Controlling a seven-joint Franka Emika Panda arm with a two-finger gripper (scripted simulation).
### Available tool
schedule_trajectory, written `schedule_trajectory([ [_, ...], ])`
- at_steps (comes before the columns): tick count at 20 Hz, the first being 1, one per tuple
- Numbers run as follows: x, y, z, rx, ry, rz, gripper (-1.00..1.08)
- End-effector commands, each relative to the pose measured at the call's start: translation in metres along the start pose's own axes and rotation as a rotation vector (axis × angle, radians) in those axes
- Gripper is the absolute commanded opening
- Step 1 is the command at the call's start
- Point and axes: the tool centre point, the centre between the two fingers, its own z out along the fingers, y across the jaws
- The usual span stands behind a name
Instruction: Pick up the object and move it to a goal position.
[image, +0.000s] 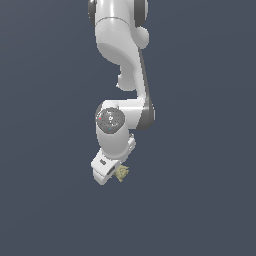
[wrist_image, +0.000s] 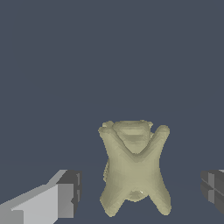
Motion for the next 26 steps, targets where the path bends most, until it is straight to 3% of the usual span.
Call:
schedule_trajectory([
  [1,0.000,-0.001,0.012,0.001,-0.001,-0.001,1.00],
  [6,-0.001,-0.002,0.038,0.001,0.000,-0.004,1.00],
  [12,0.000,0.000,0.041,0.001,0.000,-0.004,1.00],
  [13,0.000,0.000,0.041,0.001,0.000,-0.004,-1.00],
  [26,0.000,-0.001,0.040,0.001,0.000,-0.004,-1.00],
])
